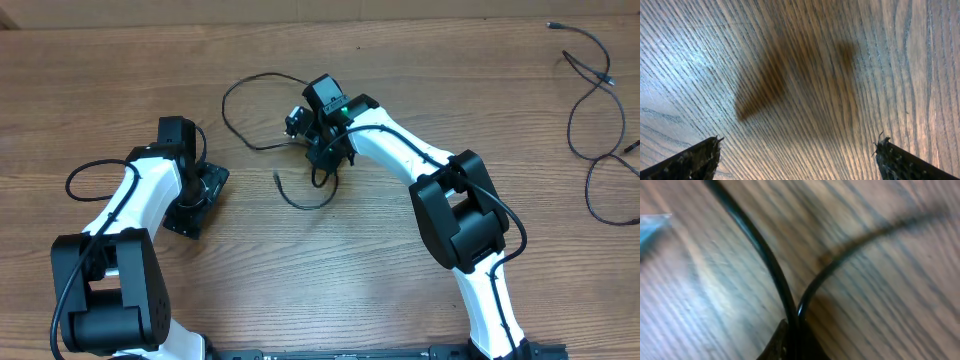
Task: Untangle cables
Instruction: 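Carry the cable to the upper right corner with the right gripper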
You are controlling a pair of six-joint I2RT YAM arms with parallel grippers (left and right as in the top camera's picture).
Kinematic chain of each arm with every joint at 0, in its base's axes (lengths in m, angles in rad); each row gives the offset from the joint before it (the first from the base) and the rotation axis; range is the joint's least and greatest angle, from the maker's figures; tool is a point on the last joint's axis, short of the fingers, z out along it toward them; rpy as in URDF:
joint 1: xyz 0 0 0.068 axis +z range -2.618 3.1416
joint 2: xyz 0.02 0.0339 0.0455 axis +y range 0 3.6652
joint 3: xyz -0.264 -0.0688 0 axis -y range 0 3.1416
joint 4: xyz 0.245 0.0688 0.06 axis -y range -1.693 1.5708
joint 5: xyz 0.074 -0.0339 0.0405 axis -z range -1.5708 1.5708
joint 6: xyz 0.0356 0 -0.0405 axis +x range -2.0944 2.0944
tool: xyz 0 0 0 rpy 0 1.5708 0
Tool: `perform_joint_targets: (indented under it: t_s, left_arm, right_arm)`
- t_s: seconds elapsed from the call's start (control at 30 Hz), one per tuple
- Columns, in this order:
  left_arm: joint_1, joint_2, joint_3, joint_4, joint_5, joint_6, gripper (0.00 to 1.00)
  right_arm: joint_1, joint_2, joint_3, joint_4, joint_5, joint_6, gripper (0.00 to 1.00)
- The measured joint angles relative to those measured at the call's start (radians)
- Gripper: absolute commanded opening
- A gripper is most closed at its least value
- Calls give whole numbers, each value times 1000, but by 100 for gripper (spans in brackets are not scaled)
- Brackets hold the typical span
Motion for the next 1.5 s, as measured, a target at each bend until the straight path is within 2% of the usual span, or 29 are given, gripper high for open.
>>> perform_joint_targets:
  t_s: [0.2,0.4,0.7,0.83,1.07,1.5]
  left_arm:
    - [0,0,0,0,0,0,100]
    - [0,0,0,0,0,0,99]
    - [0,0,0,0,0,0,100]
    - [0,0,0,0,0,0,100]
    - [0,0,0,0,0,0,100]
    - [0,0,0,0,0,0,100]
  right_arm:
    - [-46,5,121,-156,79,32,4]
    - [-163,-52,264,-247,100,42,4]
    - [-409,-253,347,-245,93,48,4]
    - [-533,-280,358,-205,37,50,4]
    - [-698,-211,358,-115,-64,50,4]
    - [-802,89,358,-81,-127,50,4]
